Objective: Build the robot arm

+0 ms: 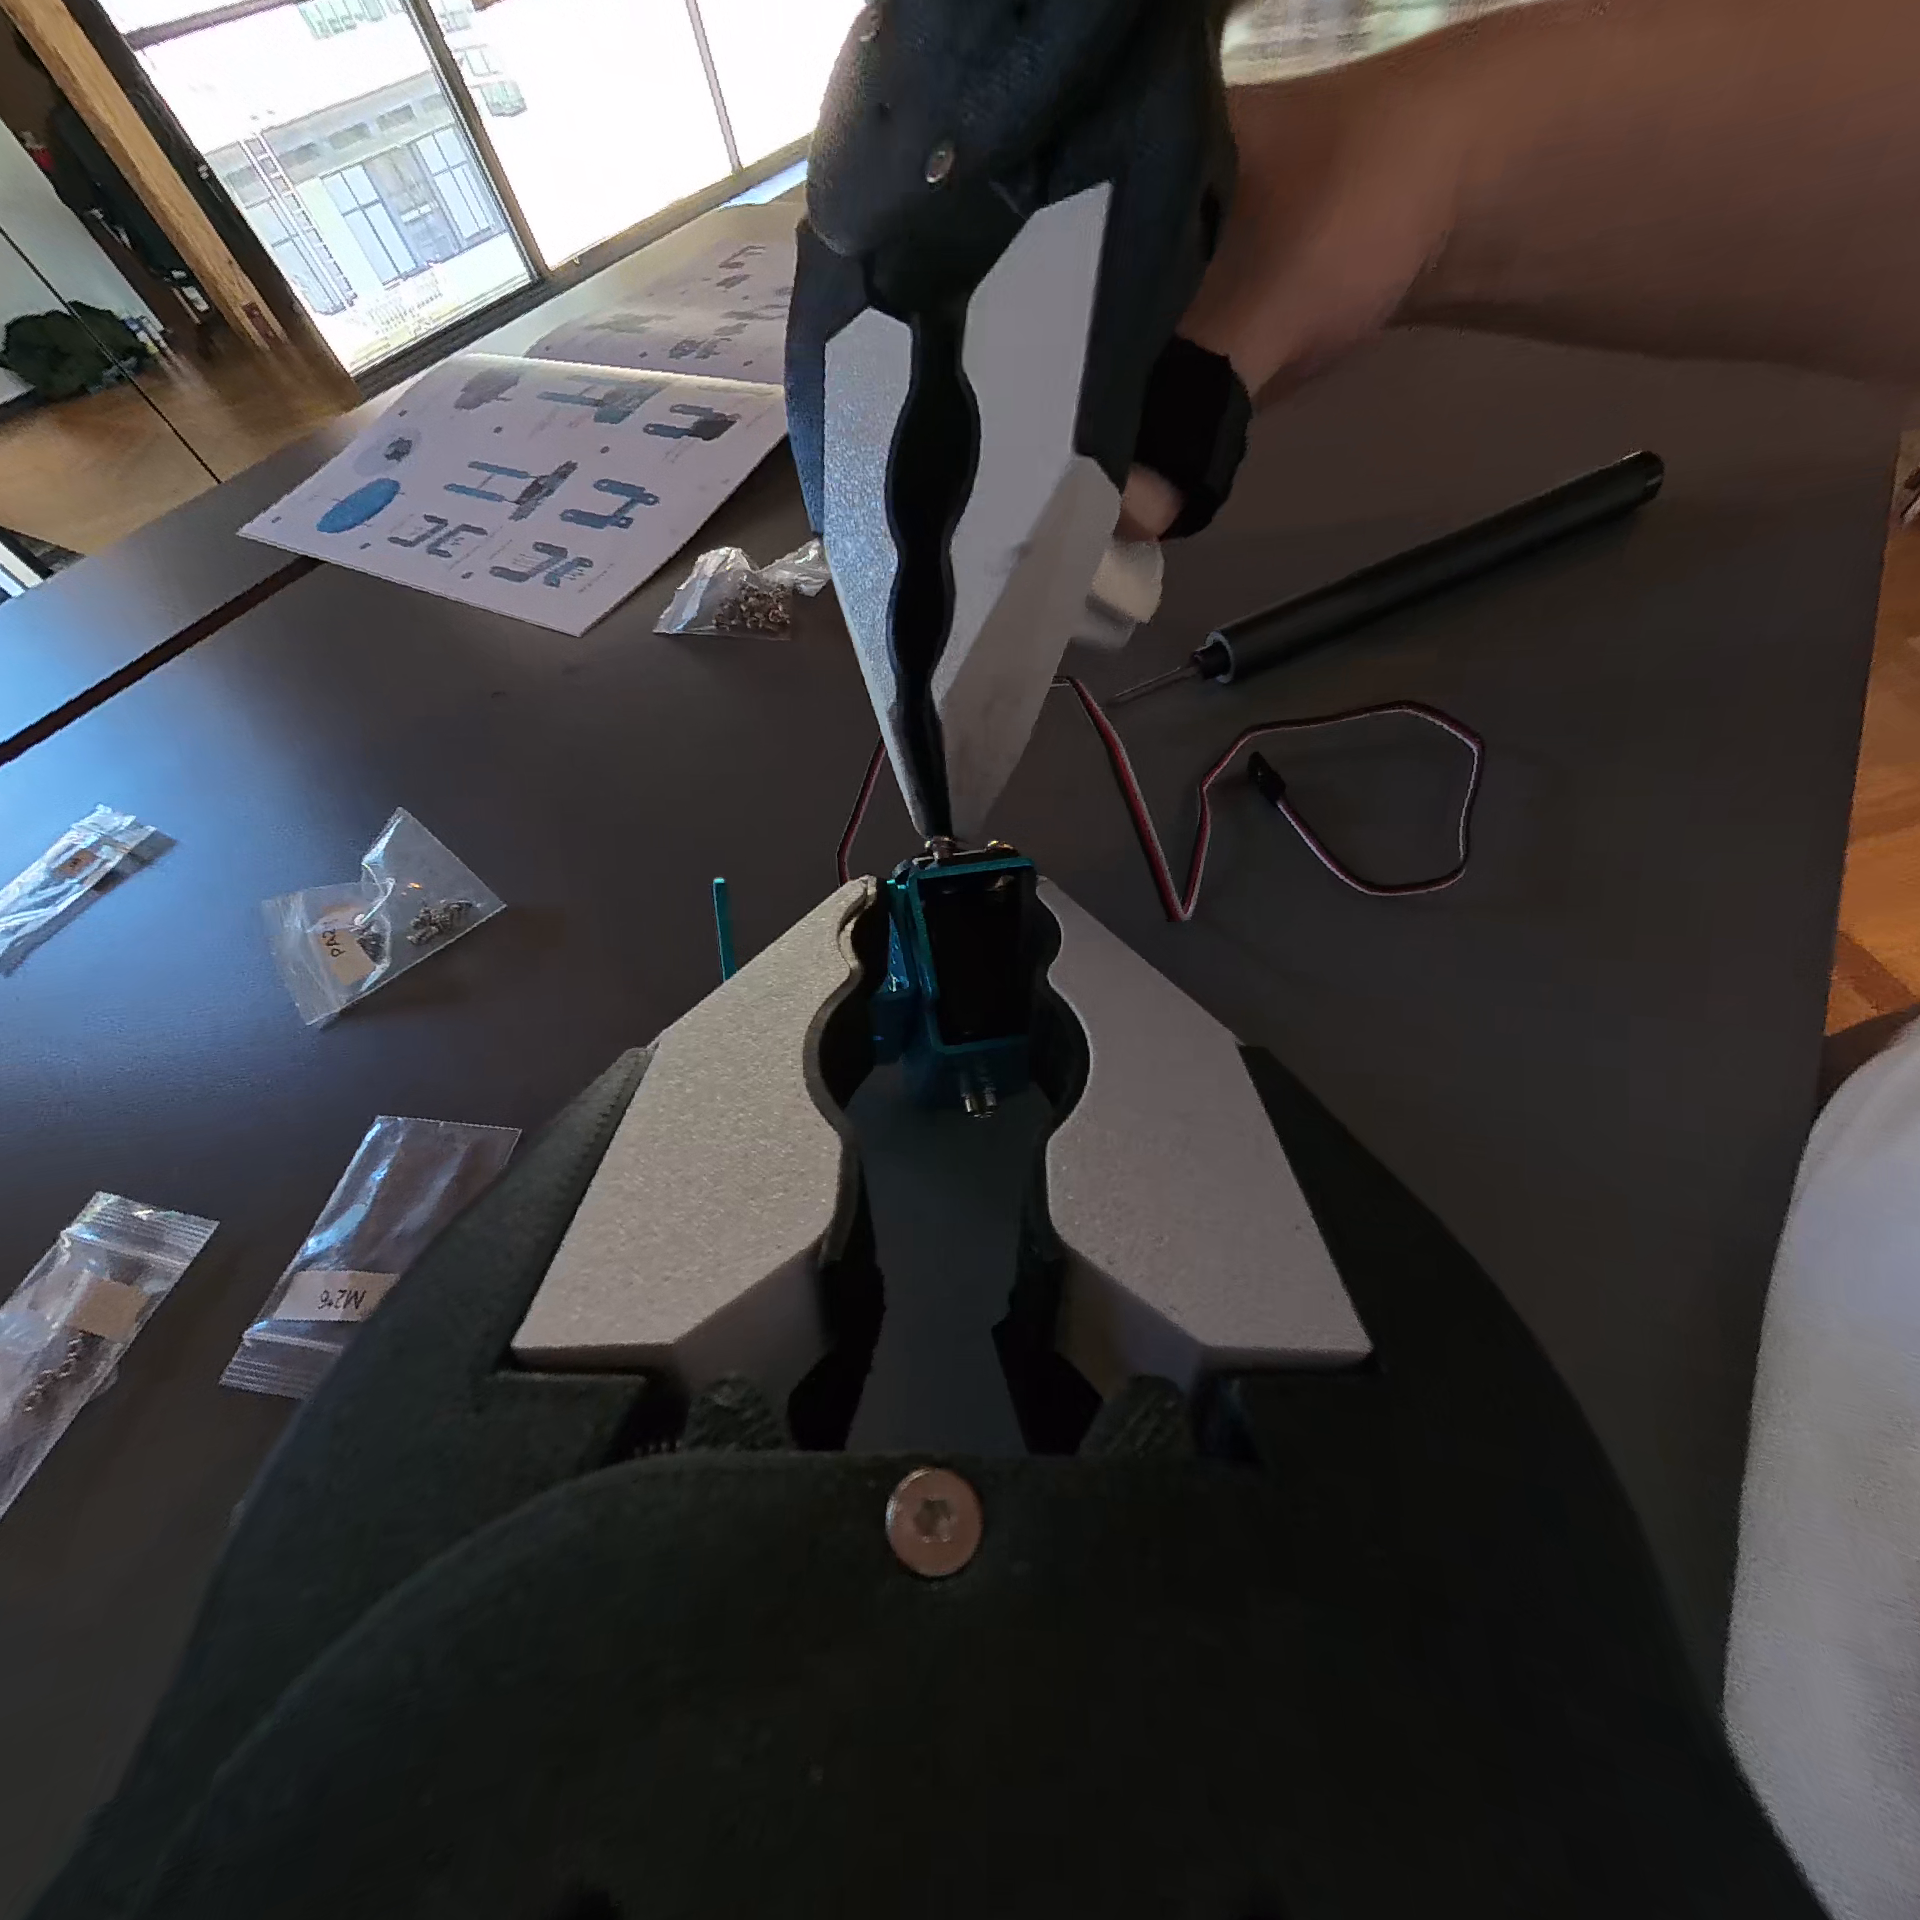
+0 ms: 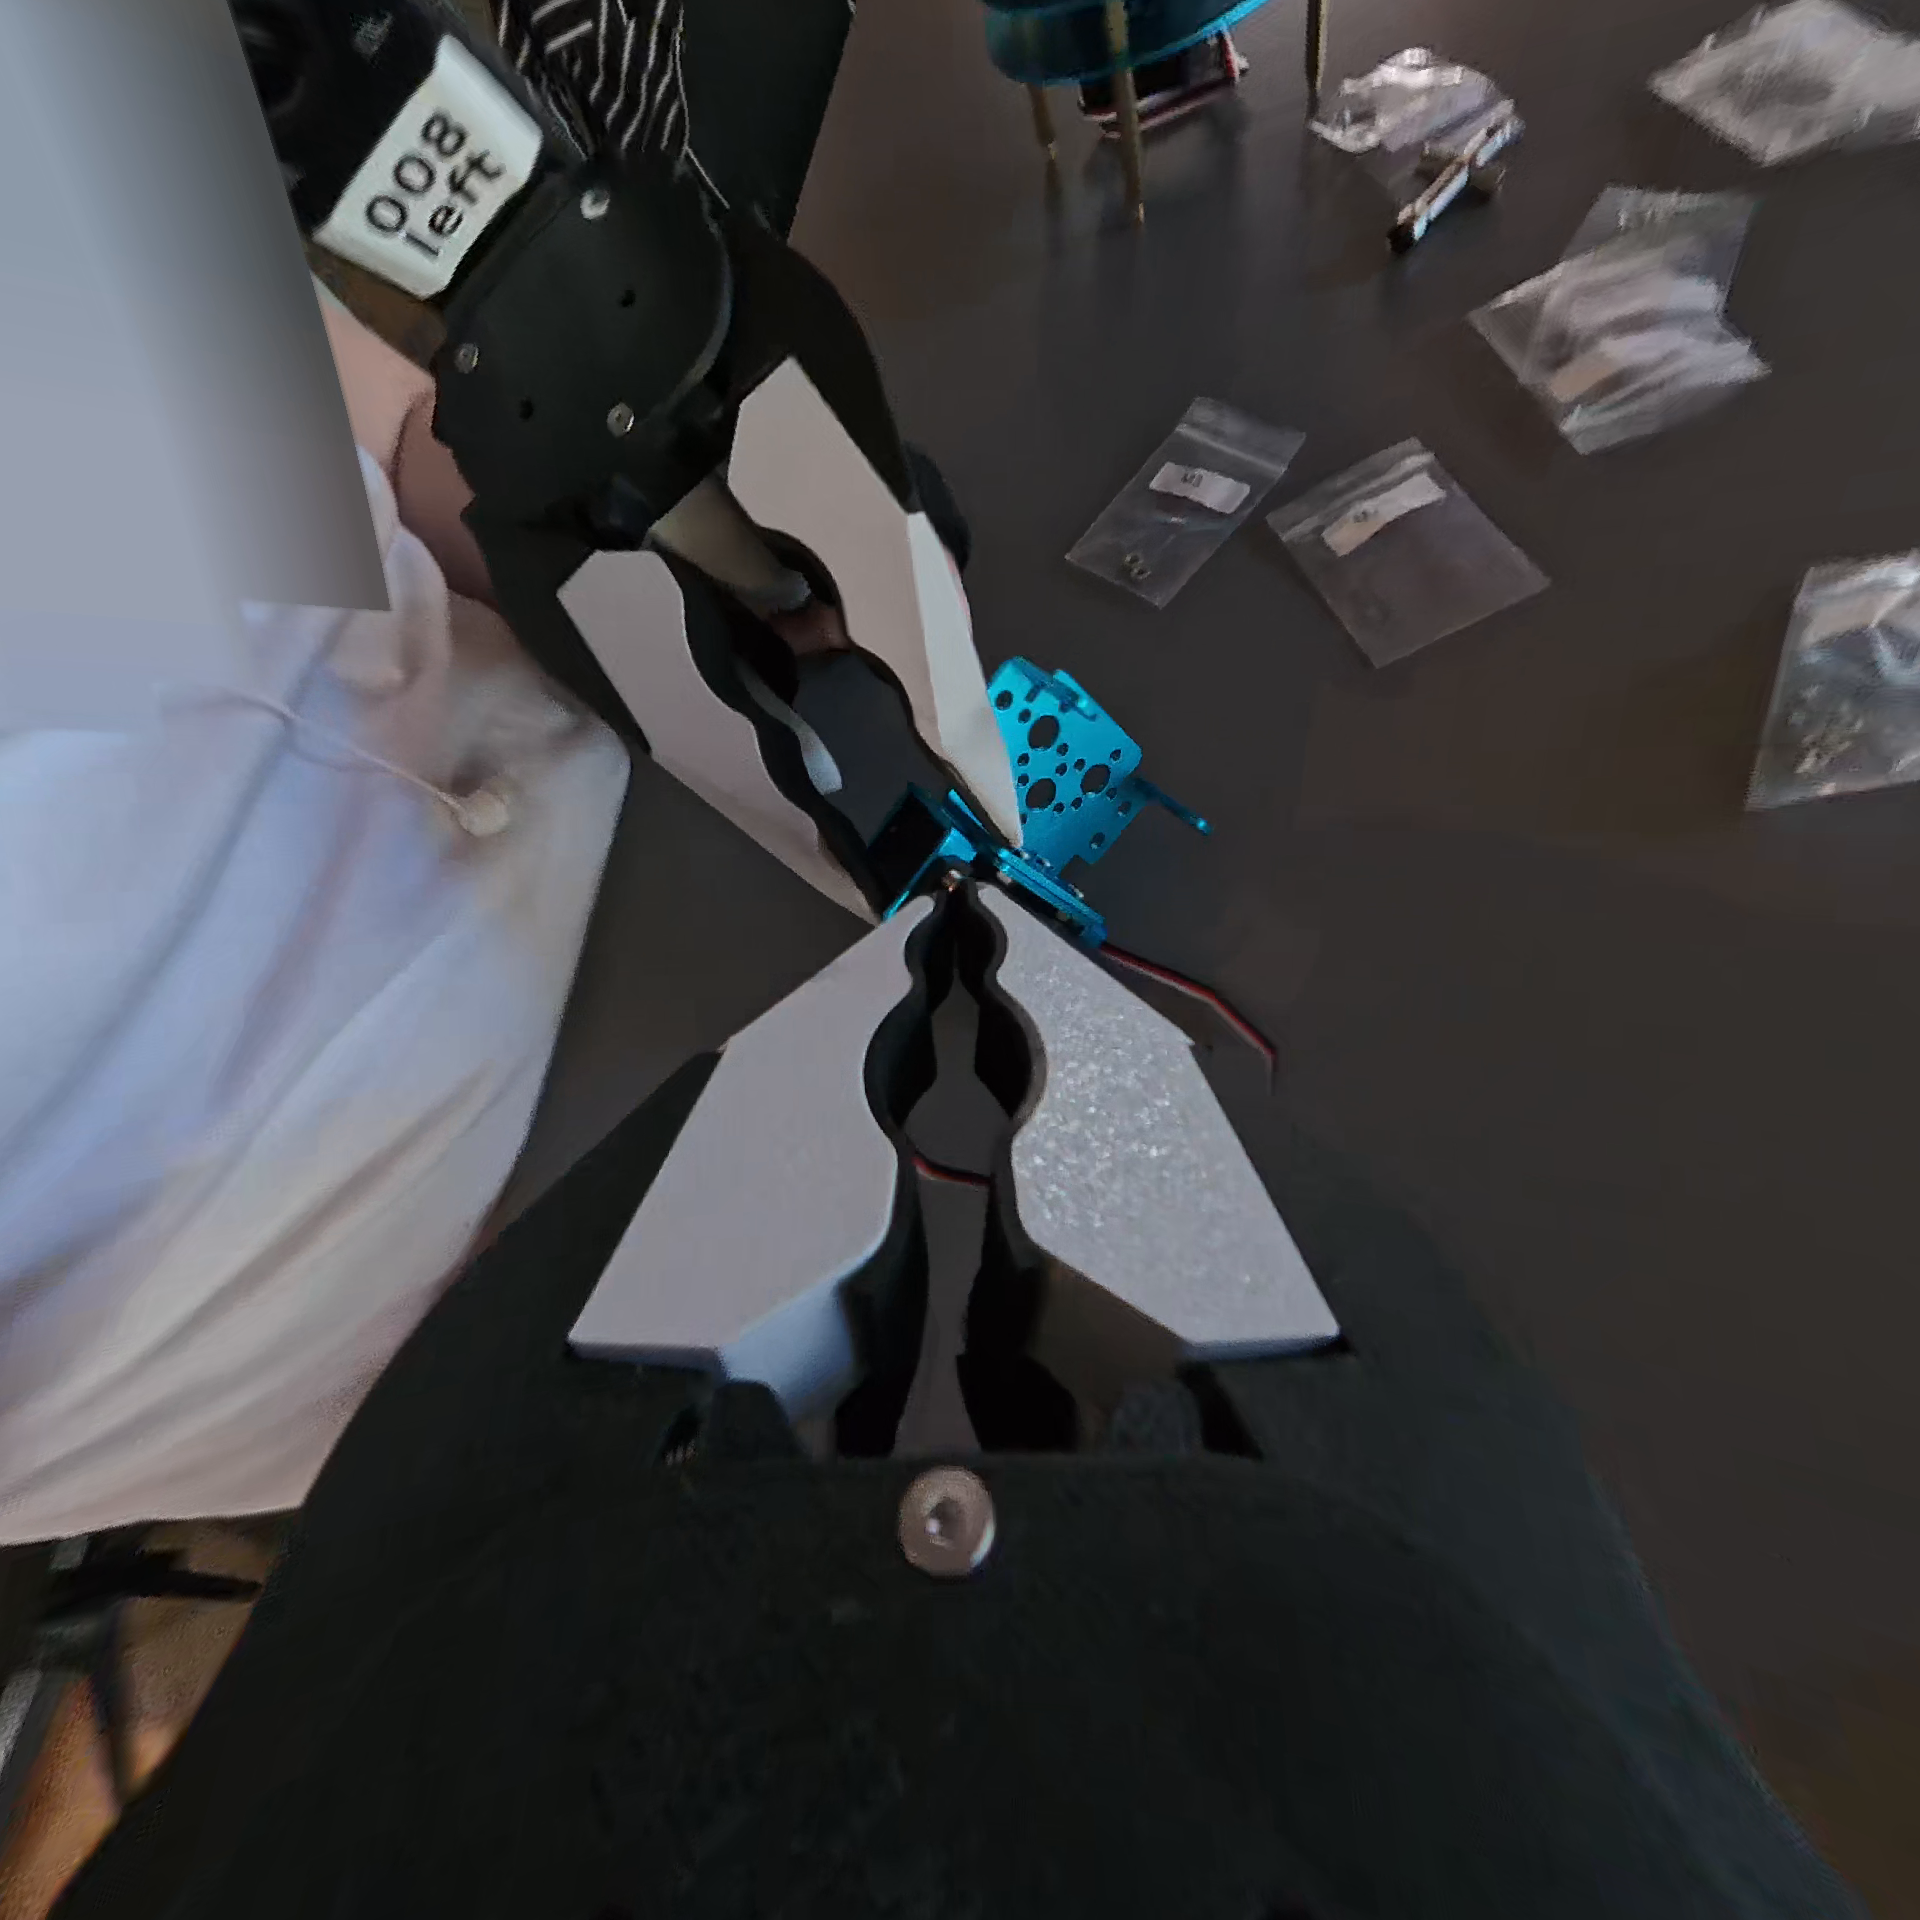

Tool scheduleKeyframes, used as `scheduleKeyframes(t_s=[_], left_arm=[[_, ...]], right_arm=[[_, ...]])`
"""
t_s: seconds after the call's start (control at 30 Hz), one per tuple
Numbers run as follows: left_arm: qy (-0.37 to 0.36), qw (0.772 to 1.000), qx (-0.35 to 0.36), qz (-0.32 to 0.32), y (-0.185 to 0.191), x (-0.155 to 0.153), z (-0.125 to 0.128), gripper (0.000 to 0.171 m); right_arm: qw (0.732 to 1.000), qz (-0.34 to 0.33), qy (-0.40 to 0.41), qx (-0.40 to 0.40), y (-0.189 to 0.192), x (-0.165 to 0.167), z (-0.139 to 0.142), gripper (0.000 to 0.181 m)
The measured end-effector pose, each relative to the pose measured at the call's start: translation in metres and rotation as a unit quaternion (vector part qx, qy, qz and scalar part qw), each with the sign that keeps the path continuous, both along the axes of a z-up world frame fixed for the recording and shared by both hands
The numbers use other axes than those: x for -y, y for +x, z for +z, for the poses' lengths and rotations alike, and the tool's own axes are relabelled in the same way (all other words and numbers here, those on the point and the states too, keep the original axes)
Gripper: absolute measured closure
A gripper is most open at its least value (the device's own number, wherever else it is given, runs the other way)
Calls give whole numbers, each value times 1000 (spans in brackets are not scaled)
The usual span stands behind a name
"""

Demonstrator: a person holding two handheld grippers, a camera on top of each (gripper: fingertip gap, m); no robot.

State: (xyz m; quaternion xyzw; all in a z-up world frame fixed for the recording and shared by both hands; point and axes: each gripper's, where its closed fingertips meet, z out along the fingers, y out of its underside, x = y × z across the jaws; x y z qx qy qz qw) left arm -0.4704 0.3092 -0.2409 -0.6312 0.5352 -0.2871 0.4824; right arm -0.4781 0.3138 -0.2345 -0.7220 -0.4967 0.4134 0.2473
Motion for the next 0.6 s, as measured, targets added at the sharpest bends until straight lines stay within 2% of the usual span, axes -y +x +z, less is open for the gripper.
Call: scheduleKeyframes(t_s=[0.03, 0.13, 0.27, 0.47, 0.5, 0.6], left_arm=[[1, 1000, 0, 0, 0, 0, 0, 147], [5, 1000, -1, 1, 0, 0, 0, 147], [-5, 1000, 1, -1, 0, 0, 0, 147], [-14, 1000, 4, -1, 0, -1, 0, 146], [-16, 1000, 5, 3, 0, -3, 0, 146], [-26, 1000, 10, 2, 0, -2, 2, 146]], right_arm=[[1000, -10, -7, 7, 0, 0, 0, 181], [998, -29, 57, 31, 0, 0, 0, 181], [995, -50, 81, 38, 0, -1, 0, 181], [986, -22, 141, 91, 0, -1, 0, 181], [985, -24, 145, 94, 0, -3, 0, 181], [994, -47, 76, 65, 1, -3, -1, 181]])
